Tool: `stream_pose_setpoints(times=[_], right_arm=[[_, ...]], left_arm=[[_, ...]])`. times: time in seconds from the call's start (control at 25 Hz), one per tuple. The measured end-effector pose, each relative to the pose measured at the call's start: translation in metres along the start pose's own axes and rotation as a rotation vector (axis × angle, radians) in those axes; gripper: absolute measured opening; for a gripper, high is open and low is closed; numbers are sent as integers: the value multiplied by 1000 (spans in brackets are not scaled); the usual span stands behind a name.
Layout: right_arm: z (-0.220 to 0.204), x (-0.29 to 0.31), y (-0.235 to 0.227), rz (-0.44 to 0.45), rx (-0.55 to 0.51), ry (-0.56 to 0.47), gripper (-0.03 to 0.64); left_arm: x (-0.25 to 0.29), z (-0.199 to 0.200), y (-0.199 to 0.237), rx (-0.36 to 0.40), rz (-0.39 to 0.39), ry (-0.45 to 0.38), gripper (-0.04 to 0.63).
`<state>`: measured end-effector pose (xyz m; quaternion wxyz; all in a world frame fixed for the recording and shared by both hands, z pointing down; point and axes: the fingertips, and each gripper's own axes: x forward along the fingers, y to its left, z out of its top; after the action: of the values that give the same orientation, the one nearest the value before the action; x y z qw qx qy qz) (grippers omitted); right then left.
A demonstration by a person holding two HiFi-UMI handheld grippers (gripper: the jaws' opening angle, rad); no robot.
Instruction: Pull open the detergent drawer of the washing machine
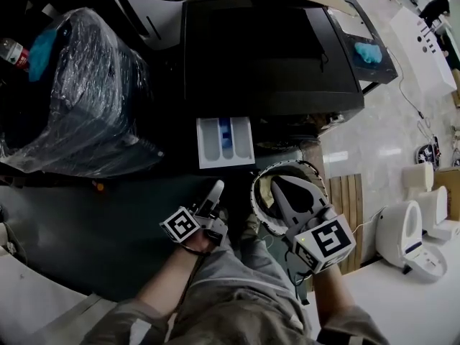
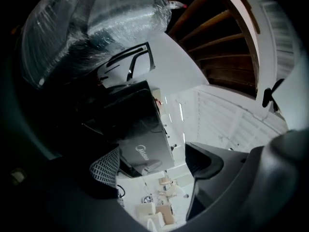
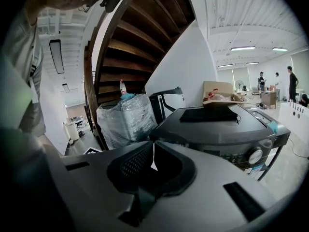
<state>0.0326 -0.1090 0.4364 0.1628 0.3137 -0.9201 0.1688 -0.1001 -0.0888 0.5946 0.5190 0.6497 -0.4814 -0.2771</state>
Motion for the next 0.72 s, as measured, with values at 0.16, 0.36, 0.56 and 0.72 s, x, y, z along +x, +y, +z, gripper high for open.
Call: stream_pose_setpoints(times=[0.16,0.36,0.56,0.72], right_arm=[[24,-7,4,2,-17,-23,32],[54,-18,6,1,-43,-56,32],[86,-31,9,-10,-70,-102,32],[113,-44,13,-13,-91,-151,32]], left_arm=[[-6,9,-34,156,-11,63,446],[-12,33,-78,335,-16,58,330],[-13,61,-126,540,-30,57,260],[-11,75,-166,779,-39,58,229]])
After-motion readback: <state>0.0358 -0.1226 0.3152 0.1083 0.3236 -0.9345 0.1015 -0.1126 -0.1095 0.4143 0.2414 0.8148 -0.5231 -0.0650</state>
